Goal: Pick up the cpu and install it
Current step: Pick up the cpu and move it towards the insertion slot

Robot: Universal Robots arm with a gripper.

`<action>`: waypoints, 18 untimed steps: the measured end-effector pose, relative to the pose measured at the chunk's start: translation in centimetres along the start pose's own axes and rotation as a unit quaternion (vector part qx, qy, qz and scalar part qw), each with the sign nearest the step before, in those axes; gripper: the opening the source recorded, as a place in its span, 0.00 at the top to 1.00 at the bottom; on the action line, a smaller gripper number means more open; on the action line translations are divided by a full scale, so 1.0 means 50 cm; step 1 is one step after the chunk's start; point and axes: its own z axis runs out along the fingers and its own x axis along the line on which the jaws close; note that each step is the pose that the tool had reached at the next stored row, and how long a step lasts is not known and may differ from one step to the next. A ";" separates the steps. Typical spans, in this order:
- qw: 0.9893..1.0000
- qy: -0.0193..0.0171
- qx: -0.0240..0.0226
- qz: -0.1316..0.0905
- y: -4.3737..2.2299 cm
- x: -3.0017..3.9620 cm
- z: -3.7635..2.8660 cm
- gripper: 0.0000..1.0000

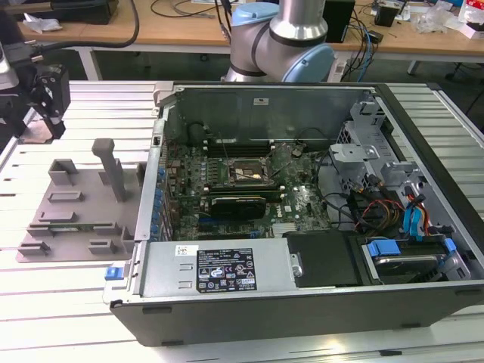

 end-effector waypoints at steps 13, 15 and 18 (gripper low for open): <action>1.000 0.000 0.000 0.000 0.004 -0.103 0.001 0.45; 1.000 0.000 0.000 0.000 0.005 -0.116 0.001 0.45; 1.000 0.000 0.000 0.000 0.005 -0.128 0.002 0.45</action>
